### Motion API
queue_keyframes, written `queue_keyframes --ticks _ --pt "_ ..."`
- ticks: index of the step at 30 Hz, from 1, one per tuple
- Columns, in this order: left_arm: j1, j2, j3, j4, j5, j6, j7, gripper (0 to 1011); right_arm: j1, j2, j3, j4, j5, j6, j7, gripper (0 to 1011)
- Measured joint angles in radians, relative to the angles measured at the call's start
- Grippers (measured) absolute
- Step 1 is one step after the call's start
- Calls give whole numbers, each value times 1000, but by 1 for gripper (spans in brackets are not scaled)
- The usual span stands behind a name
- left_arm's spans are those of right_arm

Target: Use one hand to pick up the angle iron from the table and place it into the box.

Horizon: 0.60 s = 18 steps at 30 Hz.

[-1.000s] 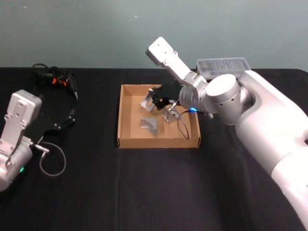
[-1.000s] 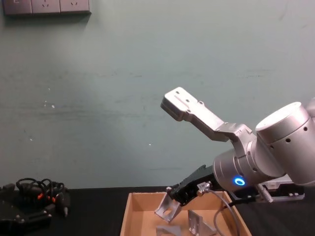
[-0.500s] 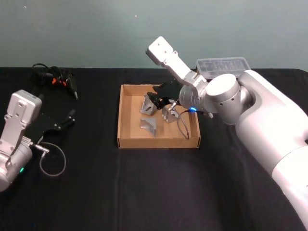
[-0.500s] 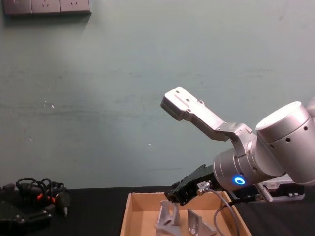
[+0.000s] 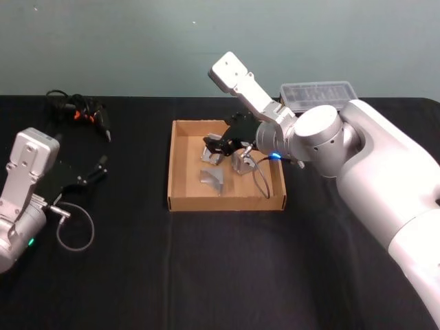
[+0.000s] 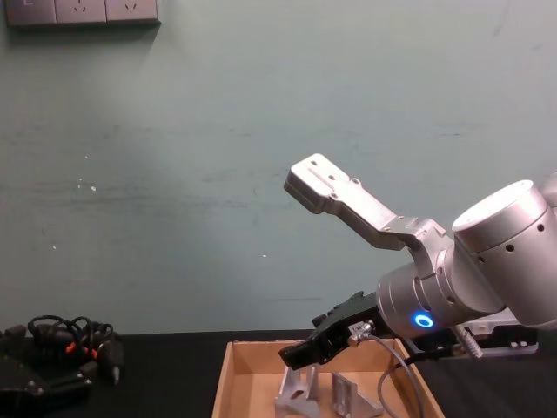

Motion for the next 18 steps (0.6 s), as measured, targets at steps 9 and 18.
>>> queue_keyframes --ticks 9,18 --pt "0 0 0 0 0 0 0 1011 -82 45 35 -145 4 17 -18 953" --pt "0 0 0 0 0 0 0 1011 -288 141 121 -452 38 29 -61 1002"
